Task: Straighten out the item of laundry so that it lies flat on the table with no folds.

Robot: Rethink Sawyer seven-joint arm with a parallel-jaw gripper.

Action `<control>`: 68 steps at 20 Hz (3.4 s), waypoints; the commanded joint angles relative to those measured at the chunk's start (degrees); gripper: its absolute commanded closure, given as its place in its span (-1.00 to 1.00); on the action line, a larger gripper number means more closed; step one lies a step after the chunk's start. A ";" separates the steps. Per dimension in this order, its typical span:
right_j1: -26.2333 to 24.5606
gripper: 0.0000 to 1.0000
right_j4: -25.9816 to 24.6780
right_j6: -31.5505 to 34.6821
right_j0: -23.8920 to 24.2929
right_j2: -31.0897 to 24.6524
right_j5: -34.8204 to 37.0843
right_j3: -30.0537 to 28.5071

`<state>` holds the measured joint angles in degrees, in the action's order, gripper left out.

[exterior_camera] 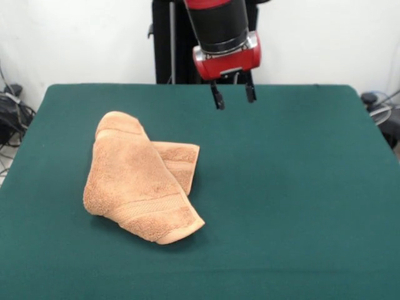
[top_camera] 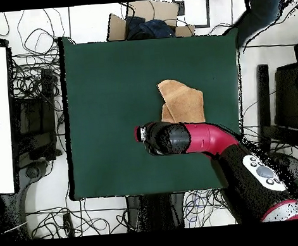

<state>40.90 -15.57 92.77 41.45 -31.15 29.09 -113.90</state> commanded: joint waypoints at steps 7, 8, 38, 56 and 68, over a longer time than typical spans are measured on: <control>-0.31 -1.00 -0.18 3.58 -0.51 1.60 2.10 2.15; -0.31 -1.00 -1.06 2.88 -0.77 2.02 2.32 3.45; -7.83 -1.00 -11.08 7.42 -5.59 12.13 -9.81 5.74; -9.85 -1.00 -9.58 9.36 -8.41 17.06 -16.43 5.89; -16.09 -1.00 -8.77 9.01 -8.65 19.55 -23.52 5.72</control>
<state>28.54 -23.41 92.77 34.56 -13.76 9.30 -108.61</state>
